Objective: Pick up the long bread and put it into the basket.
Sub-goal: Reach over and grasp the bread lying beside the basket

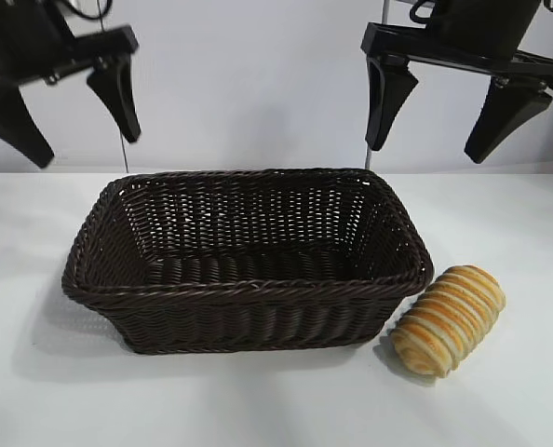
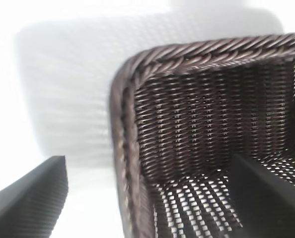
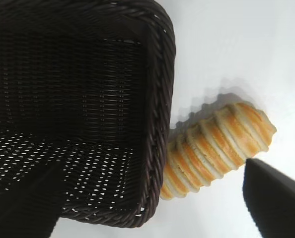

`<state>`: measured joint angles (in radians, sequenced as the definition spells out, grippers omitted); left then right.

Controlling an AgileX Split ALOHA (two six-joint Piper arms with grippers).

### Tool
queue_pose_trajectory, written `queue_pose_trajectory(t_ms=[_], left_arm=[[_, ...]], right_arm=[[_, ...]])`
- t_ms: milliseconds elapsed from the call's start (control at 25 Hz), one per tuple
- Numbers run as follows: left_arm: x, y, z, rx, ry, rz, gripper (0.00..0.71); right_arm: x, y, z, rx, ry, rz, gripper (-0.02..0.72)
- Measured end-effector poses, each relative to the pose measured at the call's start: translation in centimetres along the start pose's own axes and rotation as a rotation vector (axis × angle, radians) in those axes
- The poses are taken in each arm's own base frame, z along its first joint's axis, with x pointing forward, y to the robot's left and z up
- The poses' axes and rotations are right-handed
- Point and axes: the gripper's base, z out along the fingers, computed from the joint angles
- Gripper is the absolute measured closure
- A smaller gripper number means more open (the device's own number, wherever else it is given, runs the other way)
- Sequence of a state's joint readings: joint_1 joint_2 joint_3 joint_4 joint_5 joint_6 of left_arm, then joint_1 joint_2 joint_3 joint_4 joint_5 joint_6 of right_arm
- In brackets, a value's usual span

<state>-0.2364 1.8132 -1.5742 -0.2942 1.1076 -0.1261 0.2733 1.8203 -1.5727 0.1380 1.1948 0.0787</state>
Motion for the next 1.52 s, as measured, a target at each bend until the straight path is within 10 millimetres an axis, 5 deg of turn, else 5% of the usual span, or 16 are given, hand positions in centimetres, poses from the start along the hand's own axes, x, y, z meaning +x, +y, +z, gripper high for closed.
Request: queue_pose_trajectory(t_ms=[680,1280,1520], left_arm=[[-0.1,0.0,0.0,0.001,-0.005,-0.060,0.076],[-0.1,0.0,0.0,0.001,-0.007,-0.075,0.076],[-0.1,0.0,0.0,0.000,-0.008,-0.074,0.076]], right_arm=[[0.1,-0.7,0.0,0.077,0.012,0.063,0.008],[3.4,-2.4,5.3,0.137,0.118,0.132,0.008],[3.5,-2.6,5.7,0.138,0.075,0.170,0.008]])
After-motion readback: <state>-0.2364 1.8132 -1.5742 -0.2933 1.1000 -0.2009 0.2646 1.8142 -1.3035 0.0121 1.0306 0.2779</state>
